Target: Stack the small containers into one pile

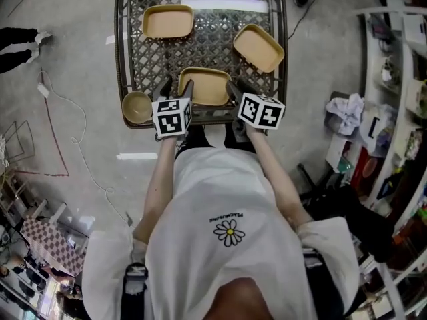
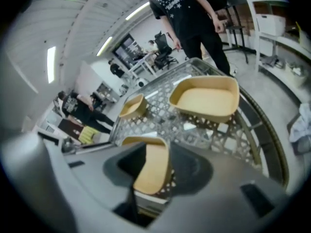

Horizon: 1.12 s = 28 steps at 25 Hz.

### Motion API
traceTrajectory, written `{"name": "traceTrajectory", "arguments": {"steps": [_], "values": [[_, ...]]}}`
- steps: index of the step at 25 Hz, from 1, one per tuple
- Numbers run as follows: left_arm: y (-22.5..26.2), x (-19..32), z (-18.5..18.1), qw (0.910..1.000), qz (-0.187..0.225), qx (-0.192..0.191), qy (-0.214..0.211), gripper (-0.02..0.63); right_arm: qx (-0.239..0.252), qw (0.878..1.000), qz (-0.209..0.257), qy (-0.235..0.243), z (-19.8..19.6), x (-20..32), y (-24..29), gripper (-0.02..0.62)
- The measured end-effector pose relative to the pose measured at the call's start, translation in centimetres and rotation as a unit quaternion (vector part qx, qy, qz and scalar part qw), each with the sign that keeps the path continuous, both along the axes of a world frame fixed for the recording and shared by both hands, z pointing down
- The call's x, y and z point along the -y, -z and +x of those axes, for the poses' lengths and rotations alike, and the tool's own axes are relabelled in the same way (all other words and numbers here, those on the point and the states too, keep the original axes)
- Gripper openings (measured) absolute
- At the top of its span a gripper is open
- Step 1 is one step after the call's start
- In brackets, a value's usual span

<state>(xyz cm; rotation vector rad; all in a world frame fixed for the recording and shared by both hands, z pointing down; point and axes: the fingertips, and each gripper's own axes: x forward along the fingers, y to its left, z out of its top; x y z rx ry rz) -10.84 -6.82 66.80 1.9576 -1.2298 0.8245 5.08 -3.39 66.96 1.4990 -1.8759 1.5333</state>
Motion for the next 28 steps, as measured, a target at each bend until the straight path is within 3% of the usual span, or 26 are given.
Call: {"name": "traceTrajectory", "arguments": {"steps": [6, 9, 13, 17, 20, 22, 28], "values": [[-2.7, -1.6, -0.2, 0.9989, -0.046, 0.005, 0.002, 0.210, 0.003, 0.999, -0.039, 0.025, -1.5, -1.5, -2.3, 0.167], [-3.8, -2.2, -0.2, 0.9970, -0.075, -0.008, 0.016, 0.210, -0.005, 0.998, -0.048, 0.030, -1.6, -1.9, -2.9, 0.167], [-4.9, -2.6, -0.4, 0.9960, -0.088, 0.008, 0.012, 0.205, -0.012, 0.997, -0.069, 0.026, -1.3, -2.5, -4.0, 0.157], [-5.4, -2.8, -0.7, 0.9948, -0.099, 0.020, 0.011, 0.158, -0.016, 0.996, -0.087, 0.025, -1.2, -3.2, -4.8, 0.123], [-5.7, -3.1, -0.7, 0.9929, -0.115, 0.019, 0.025, 0.073, -0.023, 0.995, -0.091, 0.025, -1.2, -3.4, -4.8, 0.076], [-5.8, -3.1, -0.8, 0.9926, -0.115, 0.026, 0.028, 0.044, -0.035, 0.995, -0.088, 0.029, -1.1, -3.4, -4.6, 0.060], [-5.3, -2.5, -1.1, 0.9949, -0.089, 0.040, 0.024, 0.037, -0.046, 0.995, -0.079, 0.023, -1.3, -2.8, -4.4, 0.052]]}}
